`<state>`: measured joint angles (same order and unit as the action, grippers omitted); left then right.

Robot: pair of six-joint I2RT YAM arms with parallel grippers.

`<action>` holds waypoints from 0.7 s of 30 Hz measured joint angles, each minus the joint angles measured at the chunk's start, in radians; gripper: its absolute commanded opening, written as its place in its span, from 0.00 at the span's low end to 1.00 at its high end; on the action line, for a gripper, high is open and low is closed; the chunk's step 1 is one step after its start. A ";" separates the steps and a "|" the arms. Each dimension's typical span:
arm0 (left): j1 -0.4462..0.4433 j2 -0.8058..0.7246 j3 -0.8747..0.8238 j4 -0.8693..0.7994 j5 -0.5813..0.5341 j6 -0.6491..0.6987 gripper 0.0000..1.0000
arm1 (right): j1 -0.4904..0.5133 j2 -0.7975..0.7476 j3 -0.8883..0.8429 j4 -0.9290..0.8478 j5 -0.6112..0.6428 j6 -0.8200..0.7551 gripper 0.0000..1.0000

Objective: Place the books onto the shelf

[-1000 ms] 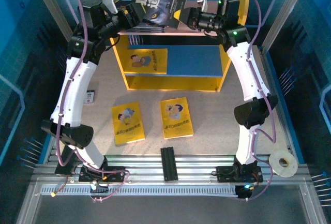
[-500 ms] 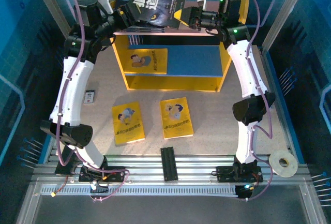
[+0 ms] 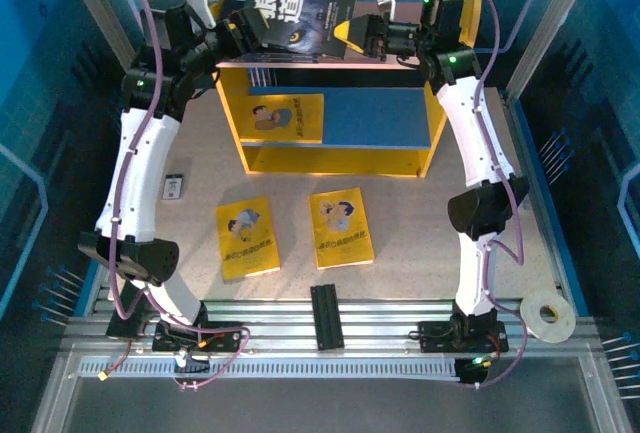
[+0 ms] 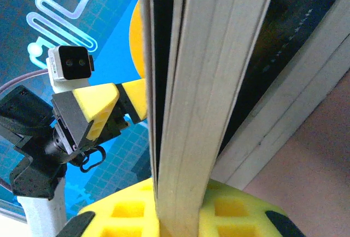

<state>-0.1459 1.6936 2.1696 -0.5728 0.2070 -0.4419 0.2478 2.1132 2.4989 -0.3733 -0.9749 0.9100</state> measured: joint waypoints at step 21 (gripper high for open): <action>0.000 0.006 -0.013 -0.010 0.000 0.007 0.75 | 0.001 0.018 0.056 -0.070 0.059 -0.067 0.34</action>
<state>-0.1459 1.6997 2.1563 -0.5827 0.2070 -0.4347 0.2485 2.1311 2.5546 -0.4435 -0.9161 0.8433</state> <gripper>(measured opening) 0.752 0.385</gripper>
